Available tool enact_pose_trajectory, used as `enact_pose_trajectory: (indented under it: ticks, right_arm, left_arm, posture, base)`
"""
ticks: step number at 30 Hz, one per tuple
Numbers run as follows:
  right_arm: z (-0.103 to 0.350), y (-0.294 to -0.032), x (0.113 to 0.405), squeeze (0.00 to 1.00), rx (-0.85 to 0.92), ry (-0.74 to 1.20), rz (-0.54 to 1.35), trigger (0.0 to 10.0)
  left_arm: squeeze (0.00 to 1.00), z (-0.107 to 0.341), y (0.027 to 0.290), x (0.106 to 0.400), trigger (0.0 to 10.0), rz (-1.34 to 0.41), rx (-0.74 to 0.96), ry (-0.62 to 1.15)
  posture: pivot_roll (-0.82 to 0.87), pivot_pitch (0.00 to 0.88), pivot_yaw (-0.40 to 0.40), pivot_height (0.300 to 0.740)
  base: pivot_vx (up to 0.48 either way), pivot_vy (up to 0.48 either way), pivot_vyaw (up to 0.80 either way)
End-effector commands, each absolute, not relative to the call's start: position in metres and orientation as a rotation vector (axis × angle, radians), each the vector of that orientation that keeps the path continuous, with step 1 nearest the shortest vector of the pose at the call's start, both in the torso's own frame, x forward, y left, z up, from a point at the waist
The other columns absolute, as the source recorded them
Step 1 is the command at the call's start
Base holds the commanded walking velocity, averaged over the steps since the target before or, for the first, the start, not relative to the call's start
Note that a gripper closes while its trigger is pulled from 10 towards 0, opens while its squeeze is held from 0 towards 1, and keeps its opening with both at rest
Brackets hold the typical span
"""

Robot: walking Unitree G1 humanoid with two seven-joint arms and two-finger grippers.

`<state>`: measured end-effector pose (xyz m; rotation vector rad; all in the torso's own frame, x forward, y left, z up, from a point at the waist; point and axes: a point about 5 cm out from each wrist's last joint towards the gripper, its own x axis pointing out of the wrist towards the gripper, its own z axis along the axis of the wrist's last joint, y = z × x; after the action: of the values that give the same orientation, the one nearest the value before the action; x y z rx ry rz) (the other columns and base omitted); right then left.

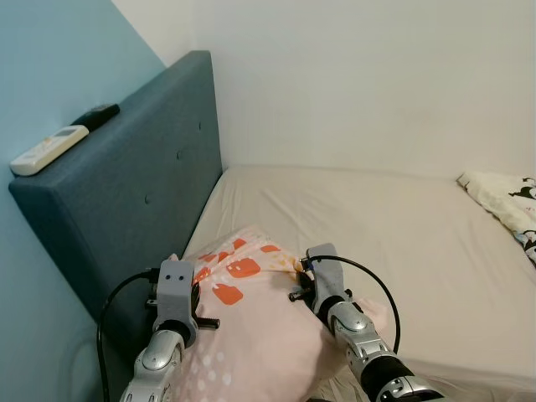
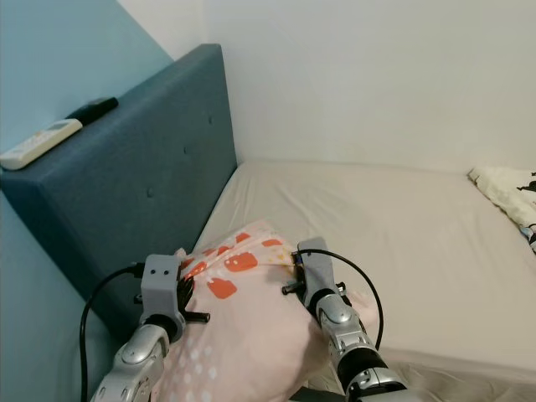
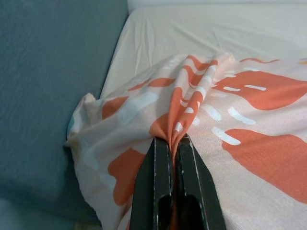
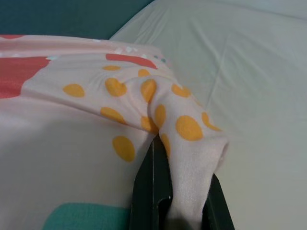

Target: Clean up the room

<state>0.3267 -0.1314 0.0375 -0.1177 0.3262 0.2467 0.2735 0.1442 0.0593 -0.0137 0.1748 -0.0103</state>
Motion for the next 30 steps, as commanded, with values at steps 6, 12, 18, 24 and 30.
enact_pose_trajectory:
  ticks: [6,12,18,24,30]
  right_arm:
    - [0.0417,-0.1383,0.3298,0.00,-0.115,0.313,0.211,10.0]
    - [0.0419,-0.1376,0.3302,0.00,-0.123,0.315,0.218,10.0]
    - [0.0418,-0.1369,0.3302,0.00,-0.128,0.316,0.220,10.0]
    - [0.0419,-0.1370,0.3304,0.00,-0.128,0.318,0.221,10.0]
    - [0.0422,-0.1367,0.3307,0.00,-0.126,0.318,0.221,10.0]
  left_arm:
    - [0.00,0.0753,0.1577,0.2750,10.0,0.044,-0.025,0.089]
    - [0.00,0.0750,0.1598,0.2744,10.0,0.050,-0.020,0.091]
    - [0.00,0.0739,0.1625,0.2745,10.0,0.066,-0.010,0.096]
    - [0.00,0.0733,0.1628,0.2746,10.0,0.066,-0.012,0.103]
    - [0.00,0.0731,0.1629,0.2738,10.0,0.069,-0.009,0.105]
  posture:
    - [-0.06,0.000,-0.014,0.740]
    - [-0.06,0.000,-0.015,0.740]
    - [-0.06,0.000,-0.015,0.740]
    - [-0.05,0.000,-0.015,0.740]
    - [-0.05,0.000,-0.014,0.740]
  base:
    - [0.378,0.000,0.00]
    - [0.369,0.000,0.00]
    - [0.109,0.000,0.00]
    - [0.000,0.000,0.00]
    - [0.000,0.000,0.00]
